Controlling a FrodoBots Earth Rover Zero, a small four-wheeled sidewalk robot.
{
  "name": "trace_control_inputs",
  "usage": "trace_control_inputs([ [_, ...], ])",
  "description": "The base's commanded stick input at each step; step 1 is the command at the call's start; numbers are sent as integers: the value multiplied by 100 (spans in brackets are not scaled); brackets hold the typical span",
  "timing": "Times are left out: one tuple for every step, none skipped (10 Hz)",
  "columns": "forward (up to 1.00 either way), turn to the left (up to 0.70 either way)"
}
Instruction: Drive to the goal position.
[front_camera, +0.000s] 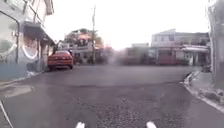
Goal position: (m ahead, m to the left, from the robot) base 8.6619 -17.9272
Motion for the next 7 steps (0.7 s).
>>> trace_control_inputs([
  [70,-13],
  [70,0],
  [70,0],
  [70,0],
  [70,0],
  [70,0],
  [70,0],
])
